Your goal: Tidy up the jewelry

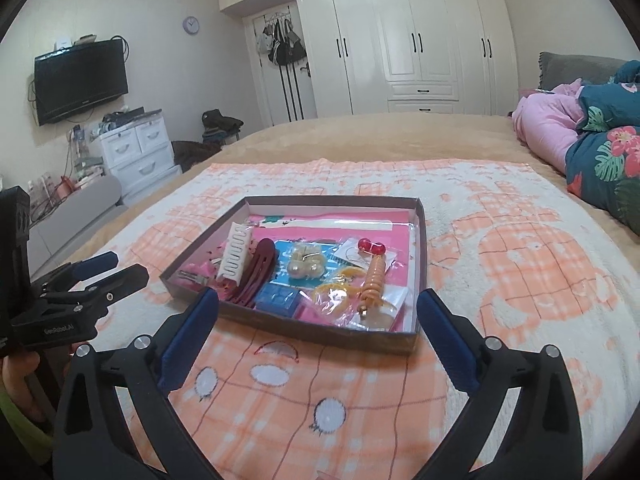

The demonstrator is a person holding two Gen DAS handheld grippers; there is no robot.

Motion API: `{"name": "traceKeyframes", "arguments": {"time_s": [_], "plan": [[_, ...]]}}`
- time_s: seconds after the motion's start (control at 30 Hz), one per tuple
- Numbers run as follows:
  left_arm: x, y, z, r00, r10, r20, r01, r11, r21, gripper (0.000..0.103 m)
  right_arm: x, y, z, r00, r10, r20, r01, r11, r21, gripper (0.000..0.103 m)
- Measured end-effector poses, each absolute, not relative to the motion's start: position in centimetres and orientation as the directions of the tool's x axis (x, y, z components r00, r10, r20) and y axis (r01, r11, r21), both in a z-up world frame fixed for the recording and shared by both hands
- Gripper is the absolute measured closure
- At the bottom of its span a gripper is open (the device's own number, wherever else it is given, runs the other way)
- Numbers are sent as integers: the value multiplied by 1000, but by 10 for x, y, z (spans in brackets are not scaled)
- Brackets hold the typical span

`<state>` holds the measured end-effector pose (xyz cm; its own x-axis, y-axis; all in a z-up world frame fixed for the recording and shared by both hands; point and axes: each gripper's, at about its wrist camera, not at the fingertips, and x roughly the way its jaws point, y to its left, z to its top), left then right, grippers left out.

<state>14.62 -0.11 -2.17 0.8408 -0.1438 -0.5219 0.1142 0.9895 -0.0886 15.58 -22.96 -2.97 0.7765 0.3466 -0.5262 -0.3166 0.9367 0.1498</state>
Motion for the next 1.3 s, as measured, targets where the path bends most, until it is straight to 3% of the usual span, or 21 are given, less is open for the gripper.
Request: {"name": "traceKeyframes", "arguments": {"time_s": [0.63, 1.3], "plan": [[96, -8, -18, 895, -81, -438, 65, 997, -52, 11, 89, -231, -30, 904, 238, -354, -247, 969, 19, 6], [65, -18, -17, 925, -103, -366, 95, 995, -40, 11, 48, -244, -24, 945, 207, -252, -202, 978, 47, 6]]}}
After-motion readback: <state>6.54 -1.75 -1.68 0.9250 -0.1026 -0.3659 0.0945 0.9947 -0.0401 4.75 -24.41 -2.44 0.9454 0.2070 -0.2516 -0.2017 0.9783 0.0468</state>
